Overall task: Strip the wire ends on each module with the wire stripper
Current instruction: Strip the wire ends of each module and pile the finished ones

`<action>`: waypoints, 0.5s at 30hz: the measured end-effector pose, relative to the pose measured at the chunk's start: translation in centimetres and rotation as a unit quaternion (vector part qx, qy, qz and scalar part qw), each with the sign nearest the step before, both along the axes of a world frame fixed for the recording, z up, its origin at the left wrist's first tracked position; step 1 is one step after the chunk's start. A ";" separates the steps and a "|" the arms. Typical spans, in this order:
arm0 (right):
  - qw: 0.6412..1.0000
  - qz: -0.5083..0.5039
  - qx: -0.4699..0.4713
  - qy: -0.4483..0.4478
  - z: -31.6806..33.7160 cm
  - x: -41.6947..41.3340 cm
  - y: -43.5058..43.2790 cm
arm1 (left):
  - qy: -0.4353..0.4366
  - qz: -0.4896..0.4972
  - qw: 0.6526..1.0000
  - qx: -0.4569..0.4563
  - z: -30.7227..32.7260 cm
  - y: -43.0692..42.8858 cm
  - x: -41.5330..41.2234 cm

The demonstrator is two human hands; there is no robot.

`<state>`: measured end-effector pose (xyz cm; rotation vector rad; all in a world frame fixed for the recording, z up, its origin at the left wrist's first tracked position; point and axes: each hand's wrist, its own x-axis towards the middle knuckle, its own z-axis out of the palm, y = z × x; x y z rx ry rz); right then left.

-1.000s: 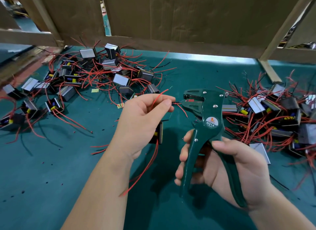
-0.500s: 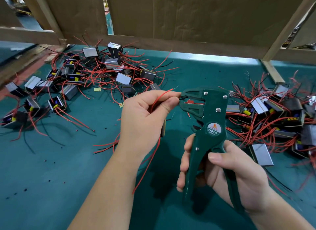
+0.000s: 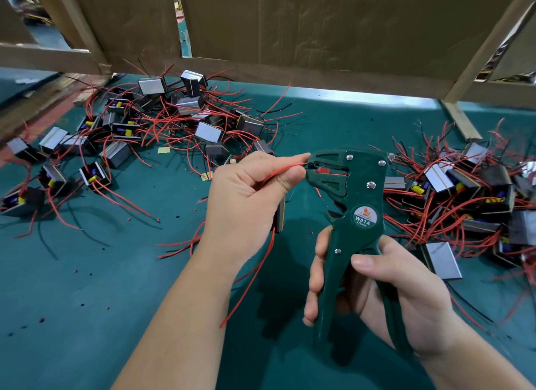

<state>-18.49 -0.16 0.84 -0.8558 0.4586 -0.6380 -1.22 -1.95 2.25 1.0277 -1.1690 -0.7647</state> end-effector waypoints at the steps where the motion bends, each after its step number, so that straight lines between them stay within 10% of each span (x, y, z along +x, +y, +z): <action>1: 1.000 -0.002 0.002 0.001 0.1 0.0 0.0 | -0.004 0.003 1.000 -0.002 0.0 0.0 0.0; 10: 0.998 -0.042 0.031 0.017 0.3 0.9 0.7 | -0.062 0.016 0.998 0.013 -0.5 -0.2 0.5; 15: 0.988 -0.132 0.071 0.032 0.3 0.7 -0.3 | -0.264 -0.057 0.956 0.112 -1.5 -0.4 0.9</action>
